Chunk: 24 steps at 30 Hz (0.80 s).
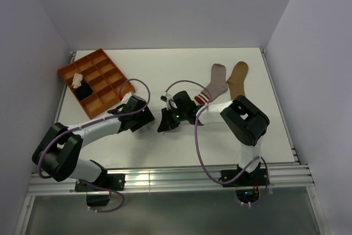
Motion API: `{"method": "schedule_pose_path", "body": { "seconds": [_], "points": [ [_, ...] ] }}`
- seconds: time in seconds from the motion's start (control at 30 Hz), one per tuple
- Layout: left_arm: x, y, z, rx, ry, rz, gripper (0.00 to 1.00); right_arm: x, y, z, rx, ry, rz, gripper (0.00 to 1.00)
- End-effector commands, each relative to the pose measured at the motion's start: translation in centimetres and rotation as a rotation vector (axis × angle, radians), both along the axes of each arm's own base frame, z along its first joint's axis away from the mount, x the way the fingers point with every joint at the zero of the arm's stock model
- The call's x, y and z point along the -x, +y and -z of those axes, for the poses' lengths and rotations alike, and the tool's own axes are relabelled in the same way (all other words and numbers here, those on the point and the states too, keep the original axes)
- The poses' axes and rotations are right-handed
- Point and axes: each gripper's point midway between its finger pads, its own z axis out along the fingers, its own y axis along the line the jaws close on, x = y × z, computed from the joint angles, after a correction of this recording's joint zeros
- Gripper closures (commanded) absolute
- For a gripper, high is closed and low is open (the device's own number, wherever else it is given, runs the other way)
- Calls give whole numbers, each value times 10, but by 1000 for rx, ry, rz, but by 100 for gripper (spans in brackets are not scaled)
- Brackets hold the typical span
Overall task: Roll the socks
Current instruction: Roll the sock at the center of the board.
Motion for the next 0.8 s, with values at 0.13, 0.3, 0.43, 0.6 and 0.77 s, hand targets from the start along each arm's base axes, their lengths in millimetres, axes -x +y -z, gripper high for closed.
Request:
{"method": "schedule_pose_path", "body": {
  "seconds": [0.13,0.3,0.43,0.6,0.77],
  "points": [
    [2,14,-28,85,-113,-61,21,26,-18,10,-39,407,30,100],
    [16,-1,-27,198,-113,-13,20,14,-14,5,-114,498,78,100],
    [26,-14,-26,246,-112,7,22,6,-11,3,-143,555,143,100],
    [22,-18,-20,249,-120,-1,27,6,-4,-1,-217,613,162,100],
    [21,-15,-8,227,-102,-34,32,8,-5,5,-239,652,189,100]
  ]
}}
